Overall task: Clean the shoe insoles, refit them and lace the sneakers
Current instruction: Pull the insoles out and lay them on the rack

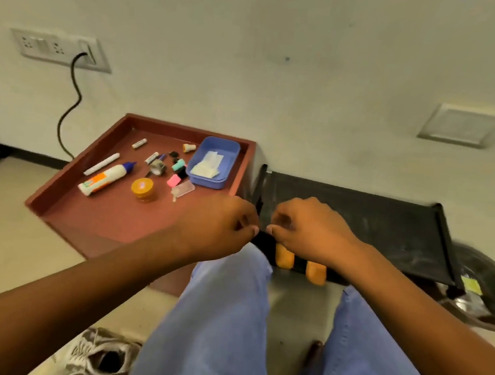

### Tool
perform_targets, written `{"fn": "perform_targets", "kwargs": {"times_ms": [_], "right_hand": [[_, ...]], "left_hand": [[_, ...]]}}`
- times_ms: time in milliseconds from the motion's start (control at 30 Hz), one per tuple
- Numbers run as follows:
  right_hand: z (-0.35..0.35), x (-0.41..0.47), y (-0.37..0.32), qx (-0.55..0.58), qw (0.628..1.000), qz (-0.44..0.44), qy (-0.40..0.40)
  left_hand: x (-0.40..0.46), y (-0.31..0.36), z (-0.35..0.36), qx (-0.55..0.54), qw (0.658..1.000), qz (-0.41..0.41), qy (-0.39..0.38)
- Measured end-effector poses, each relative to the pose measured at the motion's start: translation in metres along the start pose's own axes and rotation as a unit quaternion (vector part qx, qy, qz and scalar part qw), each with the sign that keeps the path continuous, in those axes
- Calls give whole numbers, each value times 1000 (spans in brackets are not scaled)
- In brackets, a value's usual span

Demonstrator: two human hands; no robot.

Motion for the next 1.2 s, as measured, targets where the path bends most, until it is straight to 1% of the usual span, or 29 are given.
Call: {"fn": "perform_targets", "kwargs": {"times_ms": [100,167,233,333,400,467,533,600,700,767,867,900,933,1000,1033,1100,1200], "right_hand": [[13,-5,38,-31,997,65,-40],[28,-6,59,-50,990,105,-79],[49,-2,79,-43,982,138,-120],[90,13,99,-10,971,162,-173],[121,29,112,4,962,183,-204],[151,42,124,14,950,200,-238],[176,51,138,30,938,235,-253],[196,58,154,57,927,290,-232],[220,67,175,97,909,368,-170],[237,72,188,106,903,396,-130],[261,77,202,100,901,414,-82],[270,80,206,101,900,419,-62],[278,84,210,102,898,426,-42],[291,93,214,100,895,434,-17],[299,98,215,95,898,430,-17],[310,105,216,71,909,411,-22],[322,109,218,49,918,393,-37]], "left_hand": [[37,28,30,18,998,-14,-54],[58,37,57,6,995,-48,-90],[79,41,93,-26,986,-110,-123],[106,45,154,-94,952,-240,-166],[118,45,195,-119,929,-301,-182],[123,42,225,-126,912,-338,-195],[128,37,248,-96,906,-357,-206],[134,30,272,-83,906,-363,-204],[142,20,304,-80,908,-373,-174],[148,11,328,-73,903,-391,-159],[158,-1,359,-105,901,-407,-106],[162,-3,366,-136,893,-421,-80],[164,-4,375,-139,889,-431,-68],[170,-7,387,-131,886,-435,-92],[172,-8,392,-138,879,-446,-99],[176,-14,406,-126,878,-447,-111],[175,-25,418,-106,865,-476,-119]]}}
Point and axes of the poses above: each hand's wrist, its own x-axis towards the middle knuckle, its own z-axis out of the palm, y = z × x, the point moved 1 cm from there along x, towards the middle knuckle, and after that the axes turned 5 degrees about y, right-handed, at the moved point
